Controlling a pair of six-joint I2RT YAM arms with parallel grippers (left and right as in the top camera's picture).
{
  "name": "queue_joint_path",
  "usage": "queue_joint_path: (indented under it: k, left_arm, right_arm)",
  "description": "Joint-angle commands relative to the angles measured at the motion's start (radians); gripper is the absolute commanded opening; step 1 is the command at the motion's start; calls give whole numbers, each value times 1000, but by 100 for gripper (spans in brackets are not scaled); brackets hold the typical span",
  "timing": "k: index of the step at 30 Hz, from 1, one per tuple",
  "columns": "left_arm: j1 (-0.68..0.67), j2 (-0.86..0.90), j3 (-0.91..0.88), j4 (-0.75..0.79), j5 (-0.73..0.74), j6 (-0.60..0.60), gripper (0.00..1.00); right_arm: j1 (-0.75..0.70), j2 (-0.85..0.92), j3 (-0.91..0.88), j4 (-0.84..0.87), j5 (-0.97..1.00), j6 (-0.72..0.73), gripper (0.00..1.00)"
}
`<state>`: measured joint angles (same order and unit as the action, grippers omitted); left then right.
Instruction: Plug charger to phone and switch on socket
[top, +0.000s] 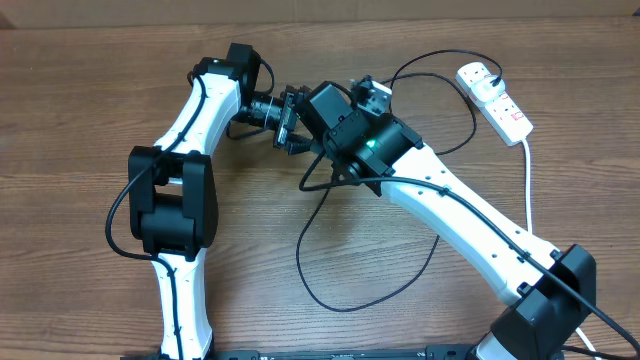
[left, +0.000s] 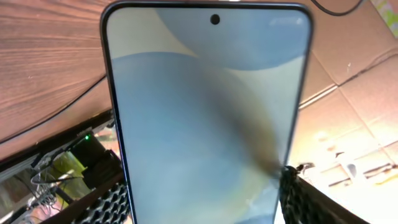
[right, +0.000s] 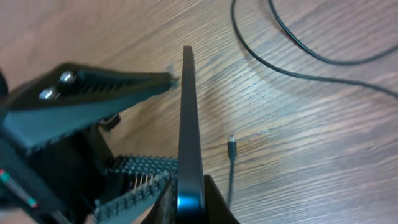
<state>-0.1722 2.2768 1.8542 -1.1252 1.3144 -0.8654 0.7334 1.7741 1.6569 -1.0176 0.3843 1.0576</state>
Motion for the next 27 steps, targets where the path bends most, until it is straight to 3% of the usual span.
queue_joint_path:
  k: [1, 13, 17, 27]
  left_arm:
    - [3, 2, 28, 5, 47, -10, 72]
    - [3, 2, 28, 46, 67, -56, 73]
    - [3, 2, 28, 88, 104, -72, 72]
    - [3, 2, 28, 91, 105, -98, 52]
  right_arm:
    - [-3, 1, 26, 12, 58, 216, 4]
    - [-5, 1, 26, 14, 67, 773, 4]
    - [-5, 1, 26, 14, 7, 860, 13]
    - [-5, 1, 26, 39, -36, 1048, 7]
